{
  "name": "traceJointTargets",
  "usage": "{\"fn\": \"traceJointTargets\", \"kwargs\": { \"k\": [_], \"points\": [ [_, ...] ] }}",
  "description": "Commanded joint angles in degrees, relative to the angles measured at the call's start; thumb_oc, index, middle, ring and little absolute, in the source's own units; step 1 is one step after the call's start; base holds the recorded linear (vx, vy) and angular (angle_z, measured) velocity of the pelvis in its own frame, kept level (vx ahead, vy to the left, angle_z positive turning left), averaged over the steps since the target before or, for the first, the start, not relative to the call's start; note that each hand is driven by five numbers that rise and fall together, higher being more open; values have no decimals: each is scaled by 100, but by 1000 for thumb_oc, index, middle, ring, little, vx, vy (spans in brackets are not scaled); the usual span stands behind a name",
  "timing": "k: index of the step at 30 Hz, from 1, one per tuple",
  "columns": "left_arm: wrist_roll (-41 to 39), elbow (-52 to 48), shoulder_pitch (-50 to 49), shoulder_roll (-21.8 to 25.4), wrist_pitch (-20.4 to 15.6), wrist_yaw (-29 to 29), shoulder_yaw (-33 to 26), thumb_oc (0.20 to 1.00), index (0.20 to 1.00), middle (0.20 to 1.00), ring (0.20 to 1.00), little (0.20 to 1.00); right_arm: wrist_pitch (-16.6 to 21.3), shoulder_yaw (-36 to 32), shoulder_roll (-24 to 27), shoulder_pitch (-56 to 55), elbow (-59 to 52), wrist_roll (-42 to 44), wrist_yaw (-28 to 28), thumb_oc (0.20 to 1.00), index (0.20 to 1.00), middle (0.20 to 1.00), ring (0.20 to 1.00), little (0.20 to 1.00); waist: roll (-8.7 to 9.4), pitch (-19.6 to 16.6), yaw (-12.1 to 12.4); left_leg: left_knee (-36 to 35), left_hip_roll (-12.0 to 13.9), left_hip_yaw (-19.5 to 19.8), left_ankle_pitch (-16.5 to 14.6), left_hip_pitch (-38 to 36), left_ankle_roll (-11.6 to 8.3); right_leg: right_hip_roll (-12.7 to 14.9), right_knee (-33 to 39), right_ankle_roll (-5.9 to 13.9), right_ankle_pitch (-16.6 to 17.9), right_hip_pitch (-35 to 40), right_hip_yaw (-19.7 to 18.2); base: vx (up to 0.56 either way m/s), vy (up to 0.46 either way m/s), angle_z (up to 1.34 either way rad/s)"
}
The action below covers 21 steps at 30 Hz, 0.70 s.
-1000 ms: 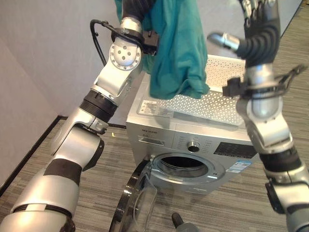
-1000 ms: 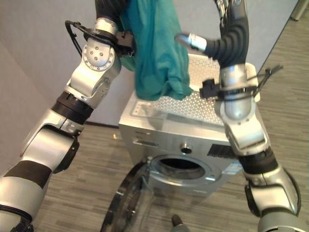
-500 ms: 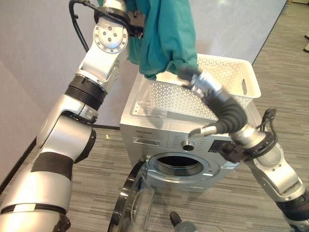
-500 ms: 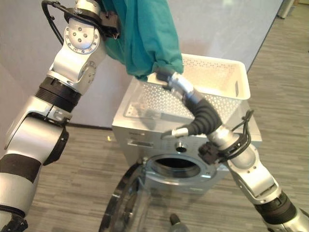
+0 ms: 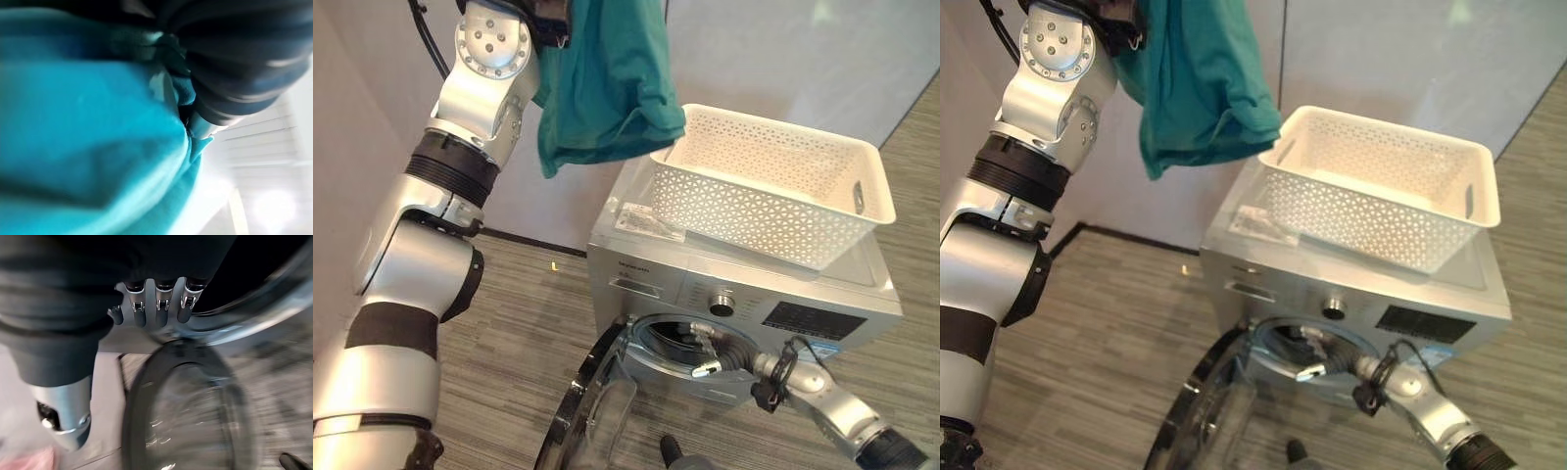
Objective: Grab the laundry basket,head to the washer,open it,put in the laundry and shut it.
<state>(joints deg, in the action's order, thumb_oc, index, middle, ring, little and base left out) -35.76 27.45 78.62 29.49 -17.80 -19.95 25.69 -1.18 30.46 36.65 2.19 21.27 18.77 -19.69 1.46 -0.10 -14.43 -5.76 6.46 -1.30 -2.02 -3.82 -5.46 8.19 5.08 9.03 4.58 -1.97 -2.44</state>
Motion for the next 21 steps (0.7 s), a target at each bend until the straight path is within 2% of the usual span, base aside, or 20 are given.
{"fn": "traceJointTargets", "kwargs": {
  "k": [1, 2, 3, 5, 8, 10, 15, 21],
  "points": [
    [818, -670, -145, -619, -401, -335, -605, 200, 200, 200, 200, 200, 0, -226, -284, -42, 935, -861, 288, 1000, 1000, 1000, 1000, 1000, -104, -22, 387, 95, 258, -251, -559, -899, 80, 355, -83, 410, 15, -211, 336, -33, -57, 33],
    [1315, -1035, -548, -720, -308, -421, -725, 200, 200, 200, 200, 200, 6, -283, -476, -56, 1335, -957, 368, 1000, 1000, 1000, 1000, 1000, -68, 9, 427, 102, 264, -209, -561, -871, 82, 360, -78, 392, 1, -203, 364, -19, -29, 29],
    [1364, -1109, -608, -731, -267, -453, -729, 200, 200, 200, 200, 200, 32, -268, -494, -57, 1372, -963, 375, 1000, 1000, 1000, 1000, 1000, -65, -8, 419, 104, 264, -201, -561, -870, 82, 362, -76, 392, -1, -197, 372, -21, -34, 22],
    [2507, -1720, -1525, -893, 2, -593, -978, 200, 200, 200, 200, 200, 46, -387, -881, -111, 1992, -1037, 500, 1000, 1000, 1000, 1000, 1000, 36, 35, 469, 138, 253, -139, -543, -763, 76, 372, -61, 351, 9, -214, 379, -42, -51, 15],
    [2974, -2004, -2018, -985, 85, -723, -1191, 200, 200, 200, 200, 200, 98, -369, -1098, -123, 2340, -1116, 587, 1000, 1000, 1000, 1000, 1000, 55, 34, 496, 158, 271, -105, -584, -742, 80, 352, -50, 345, -40, -184, 408, -26, -33, 7],
    [3583, -2343, -2589, -1048, 177, -909, -1428, 200, 200, 200, 200, 200, 151, -214, -1409, -22, 2860, -1311, 723, 1000, 1000, 1000, 1000, 1000, 130, 43, 570, 179, 264, -53, -568, -674, 83, 360, -60, 308, -25, -200, 402, -26, -27, 8],
    [4325, -2772, -3264, -1047, 326, -1226, -1713, 200, 200, 200, 200, 200, 189, 0, -1862, 94, 3602, -1458, 822, 1000, 1000, 1000, 1000, 1000, 199, 10, 659, 179, 268, -15, -583, -647, 92, 343, -41, 287, -33, -178, 432, -7, -20, 5],
    [4071, -3288, -4248, -1095, 192, -909, -1801, 200, 200, 200, 200, 200, 178, -102, -2247, 176, 4278, -1563, 1086, 1000, 1000, 1000, 1000, 1000, 232, 11, 803, 239, 260, 22, -601, -602, 116, 335, -49, 261, -37, -162, 450, -5, -1, 1]
  ]
}}
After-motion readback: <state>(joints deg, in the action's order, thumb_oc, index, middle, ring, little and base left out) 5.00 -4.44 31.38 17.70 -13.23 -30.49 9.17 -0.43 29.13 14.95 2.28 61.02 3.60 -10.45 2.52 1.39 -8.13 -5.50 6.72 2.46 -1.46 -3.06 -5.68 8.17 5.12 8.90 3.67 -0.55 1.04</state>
